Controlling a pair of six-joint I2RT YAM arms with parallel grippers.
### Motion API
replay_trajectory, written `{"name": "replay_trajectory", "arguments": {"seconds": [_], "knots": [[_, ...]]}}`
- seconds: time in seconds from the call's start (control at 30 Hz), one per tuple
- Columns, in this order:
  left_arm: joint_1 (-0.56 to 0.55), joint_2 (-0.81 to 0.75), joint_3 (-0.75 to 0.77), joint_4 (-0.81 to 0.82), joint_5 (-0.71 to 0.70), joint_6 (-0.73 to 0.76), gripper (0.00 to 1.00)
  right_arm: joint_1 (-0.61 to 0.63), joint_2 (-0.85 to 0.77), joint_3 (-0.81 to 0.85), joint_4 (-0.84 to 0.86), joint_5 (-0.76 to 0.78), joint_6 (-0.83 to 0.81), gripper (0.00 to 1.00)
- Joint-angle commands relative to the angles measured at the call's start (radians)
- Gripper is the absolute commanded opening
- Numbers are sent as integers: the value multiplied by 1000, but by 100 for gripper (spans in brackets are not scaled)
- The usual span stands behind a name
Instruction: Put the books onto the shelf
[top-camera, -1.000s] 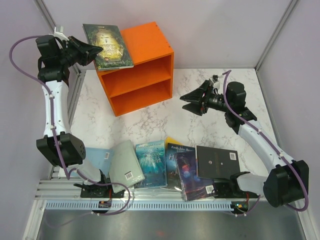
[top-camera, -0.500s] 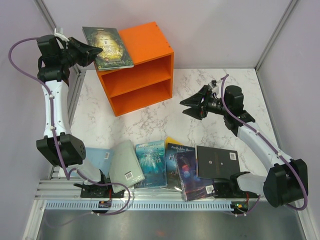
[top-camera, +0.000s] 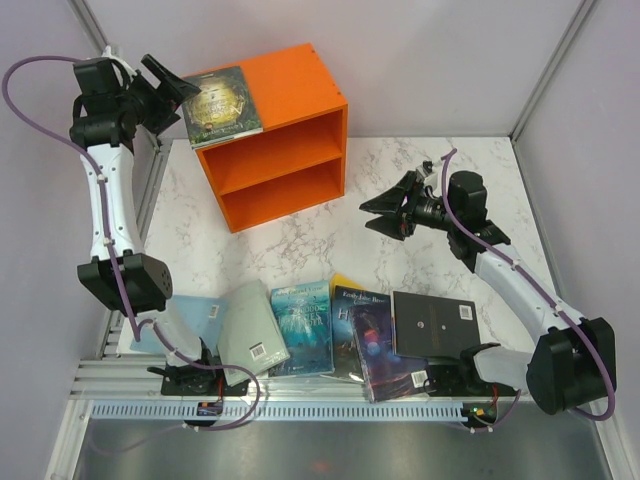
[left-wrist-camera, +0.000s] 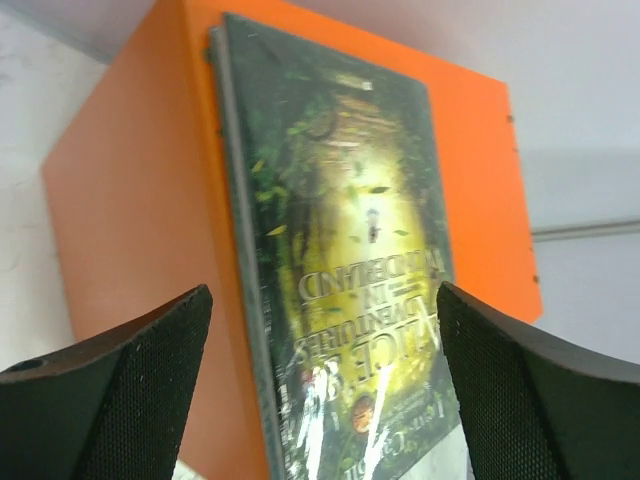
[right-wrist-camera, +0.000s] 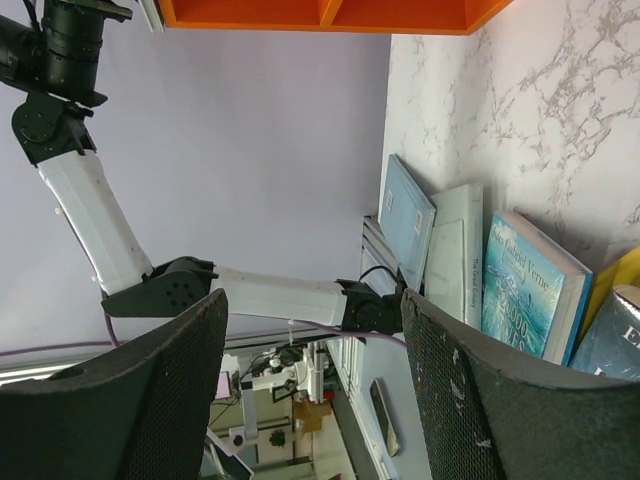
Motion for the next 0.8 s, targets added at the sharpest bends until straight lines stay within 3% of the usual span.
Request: {"name": "replay_trajectory", "arguments": {"seconds": [0.0, 0.2, 0.33, 0.57, 0.77], "knots": [[4, 30, 103, -239, -140, 131, 96, 0, -13, -4, -12, -5, -26, 74], [4, -86, 32, -344, -367, 176, 96, 10, -8, -1, -63, 5, -75, 74], [3, -213, -86, -344, -354, 177, 96, 80, 51, 132, -245, 49, -274, 74], [-14, -453, -422, -317, -309, 121, 96, 391, 312, 258, -248, 92, -331, 73], [-29, -620, -653, -313, -300, 108, 95, 536, 579, 394, -194, 62, -327, 73]]}}
